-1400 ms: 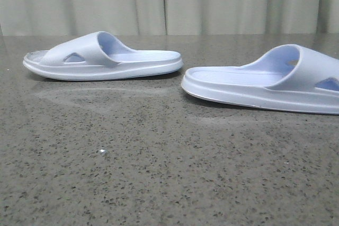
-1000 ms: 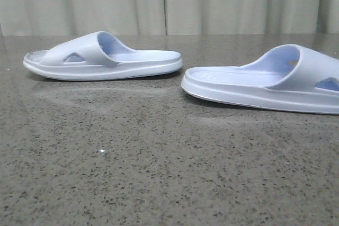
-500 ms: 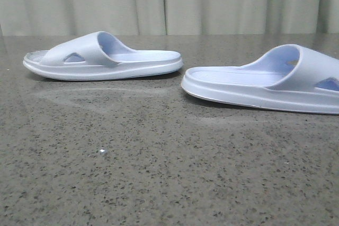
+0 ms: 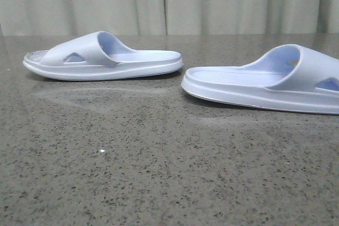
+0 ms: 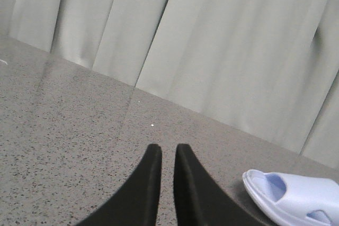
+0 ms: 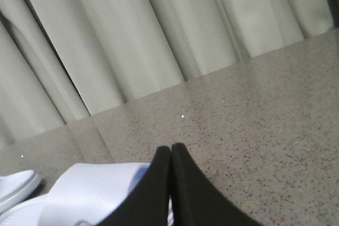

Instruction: Insert blue slippers together front up

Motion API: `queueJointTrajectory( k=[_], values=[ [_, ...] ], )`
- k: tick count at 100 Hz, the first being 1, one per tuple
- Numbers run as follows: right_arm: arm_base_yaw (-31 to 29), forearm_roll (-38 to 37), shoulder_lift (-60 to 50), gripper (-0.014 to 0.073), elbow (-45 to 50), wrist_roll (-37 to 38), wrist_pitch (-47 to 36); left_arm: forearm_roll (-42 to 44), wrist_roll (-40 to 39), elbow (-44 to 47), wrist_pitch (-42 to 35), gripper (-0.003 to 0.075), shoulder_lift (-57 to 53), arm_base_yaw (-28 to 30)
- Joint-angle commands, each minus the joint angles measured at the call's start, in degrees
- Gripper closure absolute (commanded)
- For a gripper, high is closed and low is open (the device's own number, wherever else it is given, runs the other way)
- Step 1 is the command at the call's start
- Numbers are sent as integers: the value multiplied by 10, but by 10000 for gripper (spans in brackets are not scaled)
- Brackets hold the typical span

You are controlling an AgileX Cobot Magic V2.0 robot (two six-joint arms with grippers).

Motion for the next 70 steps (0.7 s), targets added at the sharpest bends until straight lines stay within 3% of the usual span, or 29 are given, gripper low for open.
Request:
queueJointTrajectory(
  k=[1,18,30,41,53,70],
  values=[
    [-1,30,-12,673,12,2,-52,-39,-4,5,-49,705,-16,1],
    [-1,66,-12,673,-2,2,-37,-137,-4,0,-54,705,-16,1],
    [-1,66,-3,672,-28,2,3,-140,-4,-29,-26,705,-13,1],
    [-1,63,42,672,-69,2,40,-102,-4,-87,12,705,21,1],
    [-1,61,138,672,-134,2,65,-4,-4,-179,60,705,113,0],
    [-1,-3,315,672,-263,2,166,50,-4,-322,198,705,282,0]
  ],
)
